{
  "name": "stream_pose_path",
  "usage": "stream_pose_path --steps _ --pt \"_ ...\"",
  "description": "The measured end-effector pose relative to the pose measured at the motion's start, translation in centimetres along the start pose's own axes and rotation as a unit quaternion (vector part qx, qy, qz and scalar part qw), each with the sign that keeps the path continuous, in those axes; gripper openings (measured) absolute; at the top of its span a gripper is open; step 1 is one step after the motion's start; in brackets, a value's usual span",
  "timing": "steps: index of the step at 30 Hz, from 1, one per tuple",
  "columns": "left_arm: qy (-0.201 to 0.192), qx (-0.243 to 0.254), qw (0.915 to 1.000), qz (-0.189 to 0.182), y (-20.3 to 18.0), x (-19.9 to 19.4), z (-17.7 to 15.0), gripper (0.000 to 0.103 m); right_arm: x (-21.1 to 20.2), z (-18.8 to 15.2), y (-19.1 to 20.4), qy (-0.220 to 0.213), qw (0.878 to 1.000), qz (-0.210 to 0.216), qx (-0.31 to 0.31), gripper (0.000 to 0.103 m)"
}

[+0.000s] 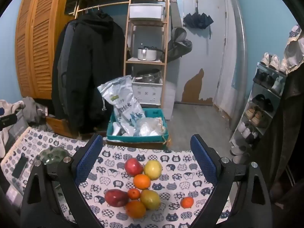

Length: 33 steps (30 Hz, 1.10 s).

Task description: Organize fruits

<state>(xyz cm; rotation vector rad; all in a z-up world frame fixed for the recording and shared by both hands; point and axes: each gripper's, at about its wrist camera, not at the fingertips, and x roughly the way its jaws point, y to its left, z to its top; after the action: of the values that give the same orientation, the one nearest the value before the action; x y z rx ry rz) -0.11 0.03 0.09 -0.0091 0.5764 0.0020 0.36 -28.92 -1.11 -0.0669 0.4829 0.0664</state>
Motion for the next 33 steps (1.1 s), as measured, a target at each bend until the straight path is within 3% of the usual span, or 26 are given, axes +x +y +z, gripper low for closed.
stream_pose_path --steps 16,33 --pt "-0.004 0.007 0.9999 0.013 0.23 0.01 -0.05 0.102 0.52 -0.74 -0.09 0.009 1.000 0.001 -0.007 0.092" --pt "-0.004 0.003 1.0000 0.002 0.16 -0.12 0.23 0.102 0.82 -0.67 0.75 0.012 1.000 -0.001 -0.010 0.092"
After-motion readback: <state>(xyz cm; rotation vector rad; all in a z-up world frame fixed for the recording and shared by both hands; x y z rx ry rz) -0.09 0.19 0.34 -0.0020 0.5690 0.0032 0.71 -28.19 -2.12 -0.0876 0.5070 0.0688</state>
